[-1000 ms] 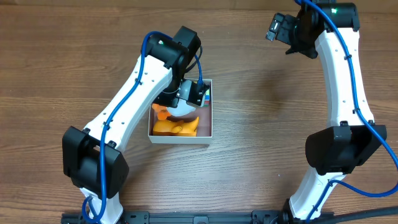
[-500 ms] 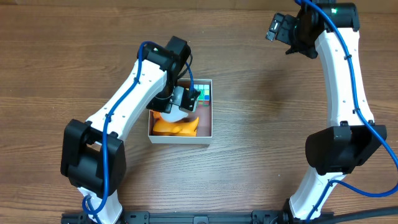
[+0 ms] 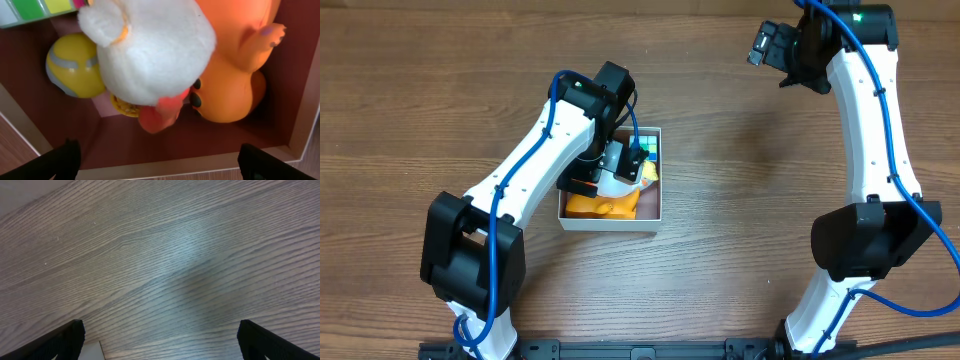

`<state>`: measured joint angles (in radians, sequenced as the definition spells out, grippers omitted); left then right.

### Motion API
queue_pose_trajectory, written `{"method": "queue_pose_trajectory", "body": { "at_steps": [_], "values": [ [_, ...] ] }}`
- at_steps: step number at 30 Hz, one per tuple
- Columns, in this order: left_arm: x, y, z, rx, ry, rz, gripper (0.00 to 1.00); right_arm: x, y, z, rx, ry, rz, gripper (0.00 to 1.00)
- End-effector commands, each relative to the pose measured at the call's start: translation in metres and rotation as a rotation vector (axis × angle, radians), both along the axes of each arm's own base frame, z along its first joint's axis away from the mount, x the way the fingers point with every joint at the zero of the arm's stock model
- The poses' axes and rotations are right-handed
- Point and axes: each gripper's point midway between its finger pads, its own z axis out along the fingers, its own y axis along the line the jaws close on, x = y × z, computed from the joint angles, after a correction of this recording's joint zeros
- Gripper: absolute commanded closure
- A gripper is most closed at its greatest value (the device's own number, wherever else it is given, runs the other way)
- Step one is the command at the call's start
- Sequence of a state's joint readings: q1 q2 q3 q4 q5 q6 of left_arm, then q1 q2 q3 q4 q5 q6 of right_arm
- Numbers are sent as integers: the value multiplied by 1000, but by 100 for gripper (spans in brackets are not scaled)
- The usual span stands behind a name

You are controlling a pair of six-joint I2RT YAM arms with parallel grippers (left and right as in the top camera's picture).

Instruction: Pack container

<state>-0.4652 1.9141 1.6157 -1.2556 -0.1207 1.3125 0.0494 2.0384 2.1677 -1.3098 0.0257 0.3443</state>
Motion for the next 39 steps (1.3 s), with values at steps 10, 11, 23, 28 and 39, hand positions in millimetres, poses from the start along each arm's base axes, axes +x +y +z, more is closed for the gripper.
{"method": "queue_pose_trajectory", "body": {
  "at_steps": [10,11,23,28,39],
  "values": [
    [52,-23,28,-118,-236,195,0,4,1,9,4,-28,-7,0],
    [59,-26,39,-147,-268,247,0,4,1,9,4,-28,-7,0],
    [84,-4,124,-535,-295,1588,0,4,1,9,4,-28,-7,0],
    [83,42,118,-552,-129,1792,0,4,1,9,4,-28,-7,0],
    [62,157,111,-494,-8,2141,0,4,1,9,4,-28,-7,0]
  ]
}}
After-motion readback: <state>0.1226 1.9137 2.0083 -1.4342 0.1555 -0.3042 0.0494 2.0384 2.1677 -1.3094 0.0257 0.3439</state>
